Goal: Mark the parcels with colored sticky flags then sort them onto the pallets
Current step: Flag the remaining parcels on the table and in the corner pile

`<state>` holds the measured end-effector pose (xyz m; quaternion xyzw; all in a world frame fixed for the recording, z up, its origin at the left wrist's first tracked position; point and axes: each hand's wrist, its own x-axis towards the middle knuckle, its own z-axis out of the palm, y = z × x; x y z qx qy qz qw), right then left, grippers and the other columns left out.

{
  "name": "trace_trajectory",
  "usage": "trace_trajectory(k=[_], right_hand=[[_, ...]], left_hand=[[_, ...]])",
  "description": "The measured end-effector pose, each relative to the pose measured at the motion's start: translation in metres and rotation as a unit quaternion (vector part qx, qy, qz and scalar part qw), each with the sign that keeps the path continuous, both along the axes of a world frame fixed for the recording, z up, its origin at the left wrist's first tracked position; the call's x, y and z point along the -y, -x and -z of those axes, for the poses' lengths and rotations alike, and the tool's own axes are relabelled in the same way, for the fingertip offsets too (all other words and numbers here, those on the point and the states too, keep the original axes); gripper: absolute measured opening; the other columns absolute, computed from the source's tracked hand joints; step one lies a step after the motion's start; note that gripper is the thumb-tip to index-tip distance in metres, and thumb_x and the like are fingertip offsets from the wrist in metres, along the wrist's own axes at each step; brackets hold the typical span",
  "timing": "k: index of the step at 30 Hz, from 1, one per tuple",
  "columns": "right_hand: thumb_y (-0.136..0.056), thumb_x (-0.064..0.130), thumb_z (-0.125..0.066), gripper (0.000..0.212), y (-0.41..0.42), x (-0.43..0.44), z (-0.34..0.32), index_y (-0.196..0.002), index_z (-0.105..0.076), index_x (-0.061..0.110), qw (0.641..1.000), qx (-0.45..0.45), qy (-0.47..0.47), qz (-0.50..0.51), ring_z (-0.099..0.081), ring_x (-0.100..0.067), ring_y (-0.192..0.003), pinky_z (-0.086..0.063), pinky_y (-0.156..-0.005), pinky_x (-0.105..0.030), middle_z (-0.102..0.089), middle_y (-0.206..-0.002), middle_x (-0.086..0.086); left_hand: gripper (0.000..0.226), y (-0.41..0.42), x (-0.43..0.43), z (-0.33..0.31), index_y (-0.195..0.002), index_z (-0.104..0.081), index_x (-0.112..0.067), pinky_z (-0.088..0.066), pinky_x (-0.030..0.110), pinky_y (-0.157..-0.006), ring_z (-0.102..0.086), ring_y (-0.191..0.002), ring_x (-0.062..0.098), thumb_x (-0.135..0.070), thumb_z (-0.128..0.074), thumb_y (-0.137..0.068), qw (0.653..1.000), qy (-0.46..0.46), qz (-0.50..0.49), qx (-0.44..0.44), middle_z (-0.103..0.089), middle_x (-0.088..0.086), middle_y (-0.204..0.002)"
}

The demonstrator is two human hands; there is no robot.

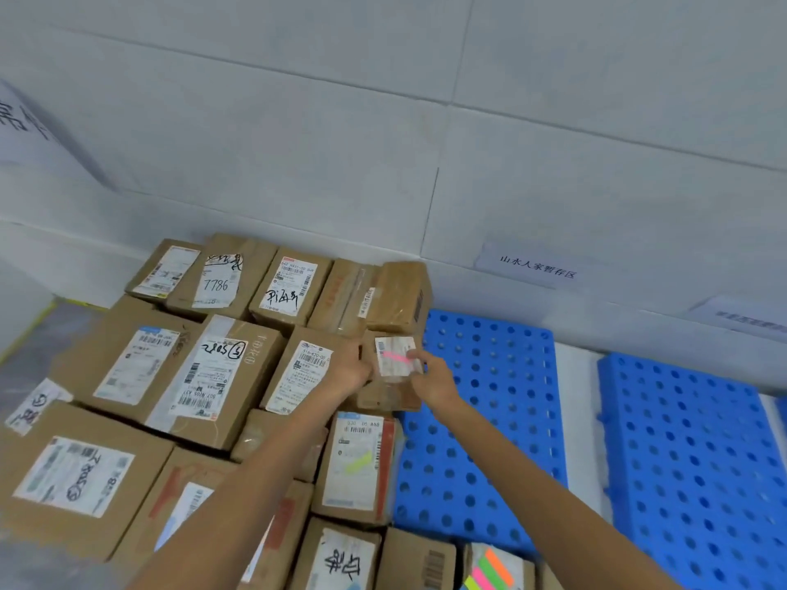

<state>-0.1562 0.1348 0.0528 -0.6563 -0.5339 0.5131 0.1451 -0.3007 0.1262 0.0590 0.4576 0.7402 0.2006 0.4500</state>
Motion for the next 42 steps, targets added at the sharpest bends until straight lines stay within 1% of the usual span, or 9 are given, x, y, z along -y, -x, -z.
trace_trajectory(k=[4, 8, 16, 21, 25, 29, 34, 38, 42], right_hand=[[-0.087, -0.01, -0.046, 0.043, -0.008, 0.009, 0.021, -0.125, -0.052, 0.01, 1.0, -0.018, 0.006, -0.009, -0.053, -0.024, -0.113, -0.05, -0.093, -0.04, -0.051, -0.131, -0.01], [-0.094, 0.009, -0.052, 0.027, -0.006, 0.0, 0.017, -0.121, -0.053, 0.009, 0.998, -0.011, -0.037, 0.051, -0.053, -0.015, -0.101, -0.047, -0.09, -0.03, -0.054, -0.12, -0.004], [-0.097, 0.011, -0.043, 0.058, 0.028, -0.063, 0.004, -0.149, -0.018, 0.015, 0.995, -0.044, -0.085, 0.034, -0.047, -0.019, -0.121, -0.038, -0.095, -0.022, -0.046, -0.136, -0.007], [-0.097, 0.013, -0.046, 0.041, 0.025, -0.068, 0.002, -0.137, -0.04, 0.011, 0.981, -0.06, -0.114, 0.147, -0.052, -0.02, -0.113, -0.046, -0.097, -0.035, -0.052, -0.129, -0.008], [-0.094, 0.013, -0.053, 0.031, -0.003, -0.054, -0.017, -0.124, -0.047, 0.016, 0.955, -0.148, -0.139, 0.217, -0.056, -0.017, -0.097, -0.052, -0.087, -0.036, -0.056, -0.111, -0.002], [-0.086, 0.037, -0.064, 0.05, -0.037, -0.027, -0.039, -0.127, -0.042, 0.022, 0.946, -0.204, -0.13, 0.215, -0.06, -0.023, -0.102, -0.054, -0.086, -0.04, -0.059, -0.113, -0.007], [-0.055, 0.071, -0.07, 0.094, -0.089, 0.026, -0.075, -0.134, -0.033, 0.037, 0.967, -0.193, -0.104, 0.129, -0.057, -0.019, -0.11, -0.052, -0.091, -0.038, -0.052, -0.125, -0.005], [-0.077, 0.051, -0.068, 0.071, -0.152, 0.086, -0.09, -0.137, -0.03, 0.04, 0.972, -0.202, -0.068, 0.094, -0.057, -0.019, -0.111, -0.049, -0.094, -0.044, -0.054, -0.122, -0.005], [-0.081, 0.052, -0.058, 0.055, -0.226, 0.145, -0.093, -0.13, -0.039, 0.037, 0.965, -0.226, -0.025, 0.128, -0.055, -0.011, -0.103, -0.039, -0.095, -0.041, -0.057, -0.112, 0.007]], left_hand=[[0.028, 0.0, 0.007, 0.026, -0.118, -0.056, -0.018, -0.047, 0.026, -0.082, -0.061, -0.1, 0.02, -0.014, -0.058, -0.09, 0.999, -0.035, 0.018, -0.029, -0.065, 0.004, -0.111], [0.021, 0.004, -0.003, 0.034, -0.111, -0.055, -0.018, -0.043, 0.016, -0.076, -0.058, -0.093, 0.009, -0.011, -0.054, -0.092, 0.992, -0.12, 0.004, -0.03, -0.061, -0.003, -0.105], [0.043, 0.001, -0.064, 0.023, -0.127, -0.048, -0.013, -0.045, 0.026, -0.09, -0.055, -0.106, 0.015, 0.002, -0.044, -0.088, 0.996, -0.079, -0.022, 0.044, -0.059, 0.001, -0.113], [0.025, -0.007, -0.065, -0.005, -0.097, -0.055, -0.019, -0.043, 0.004, -0.056, -0.054, -0.081, 0.008, 0.001, -0.04, -0.095, 0.972, -0.074, -0.151, 0.163, -0.056, -0.006, -0.086], [0.032, -0.015, -0.053, -0.031, -0.121, -0.059, -0.012, -0.045, 0.009, -0.07, -0.055, -0.102, 0.012, 0.0, -0.044, -0.096, 0.962, -0.137, -0.132, 0.194, -0.06, 0.001, -0.109], [0.022, -0.041, -0.027, -0.048, -0.105, -0.06, -0.023, -0.046, 0.03, -0.097, -0.049, -0.117, 0.013, -0.012, -0.065, -0.087, 0.96, -0.211, -0.053, 0.174, -0.052, -0.002, -0.121], [0.104, -0.093, 0.017, -0.071, -0.144, -0.021, -0.026, -0.033, 0.029, -0.107, -0.028, -0.131, 0.012, -0.043, -0.082, -0.062, 0.964, -0.23, -0.016, 0.131, -0.022, 0.001, -0.14], [0.096, -0.131, 0.069, -0.087, -0.142, -0.026, -0.019, -0.041, 0.029, -0.103, -0.038, -0.129, 0.01, -0.036, -0.082, -0.066, 0.948, -0.283, 0.018, 0.144, -0.034, 0.003, -0.141], [0.078, -0.174, 0.12, -0.086, -0.148, -0.02, -0.017, -0.04, 0.038, -0.105, -0.037, -0.133, 0.015, -0.022, -0.067, -0.086, 0.968, -0.164, -0.012, 0.188, -0.029, 0.003, -0.15]])
